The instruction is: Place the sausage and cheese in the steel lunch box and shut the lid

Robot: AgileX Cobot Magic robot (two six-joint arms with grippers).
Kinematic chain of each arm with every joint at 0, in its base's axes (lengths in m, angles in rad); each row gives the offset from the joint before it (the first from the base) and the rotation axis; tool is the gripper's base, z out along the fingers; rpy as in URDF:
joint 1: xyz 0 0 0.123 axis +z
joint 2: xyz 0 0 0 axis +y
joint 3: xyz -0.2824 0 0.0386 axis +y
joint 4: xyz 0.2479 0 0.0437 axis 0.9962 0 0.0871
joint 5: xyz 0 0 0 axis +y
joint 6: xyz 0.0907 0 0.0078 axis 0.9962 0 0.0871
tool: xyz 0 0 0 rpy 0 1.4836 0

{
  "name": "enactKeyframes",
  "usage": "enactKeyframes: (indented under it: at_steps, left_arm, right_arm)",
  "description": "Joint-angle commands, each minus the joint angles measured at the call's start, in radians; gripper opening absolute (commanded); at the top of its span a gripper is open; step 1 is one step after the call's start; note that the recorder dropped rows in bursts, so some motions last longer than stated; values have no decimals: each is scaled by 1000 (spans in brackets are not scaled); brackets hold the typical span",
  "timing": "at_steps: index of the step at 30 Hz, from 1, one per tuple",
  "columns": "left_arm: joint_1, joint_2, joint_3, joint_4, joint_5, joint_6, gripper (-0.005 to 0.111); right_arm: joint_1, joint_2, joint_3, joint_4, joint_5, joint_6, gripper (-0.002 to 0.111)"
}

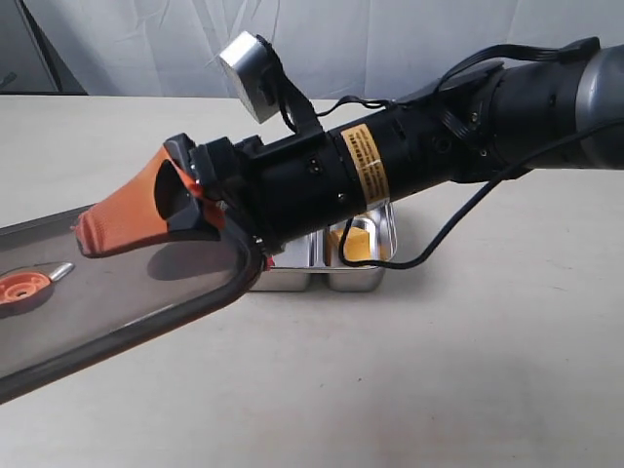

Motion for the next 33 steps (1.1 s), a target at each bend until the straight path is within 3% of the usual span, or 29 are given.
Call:
enactKeyframes:
  at_steps: [1, 3, 5, 7, 10, 13, 19, 22, 25, 27, 28, 33]
  left_arm:
    - [-2, 5, 13, -12, 7, 6, 0]
    - [-2, 5, 13, -12, 7, 6, 0]
    - [-2, 5, 13, -12, 7, 6, 0]
    - [-2, 5, 14, -15, 7, 6, 0]
    - [-2, 5, 14, -29, 7, 3, 0]
    - [-2, 5, 14, -73, 7, 2, 0]
    - [-2, 5, 14, -54, 7, -136, 5]
    - [-2, 5, 14, 2, 7, -232, 20]
    - [-2, 5, 14, 3, -4, -314, 43]
    - [-2, 5, 14, 28, -66, -412, 66]
    - [-2, 5, 14, 50, -84, -456, 70]
    - [-2, 14, 14, 138, -129, -765, 62]
  right_arm:
    - [36, -34, -4, 38, -53, 33, 104]
    - [36, -44, -4, 28, -53, 33, 100]
    - [36, -52, -4, 1, -53, 33, 87]
    - [36, -56, -4, -23, -53, 33, 57]
    - [32, -56, -4, -28, -53, 21, 0]
    - [32, -56, -4, -30, -53, 21, 5]
    - [31, -56, -4, -120, 63, 17, -1]
    - [17, -56, -4, -149, 86, 17, -1]
    - [-10, -56, -4, -133, 66, 17, -1]
    - [-47, -56, -4, -100, 60, 17, -1]
    - [-63, -56, -4, -84, 64, 17, -1]
    - [-192, -56, -4, -47, 155, 16, -1]
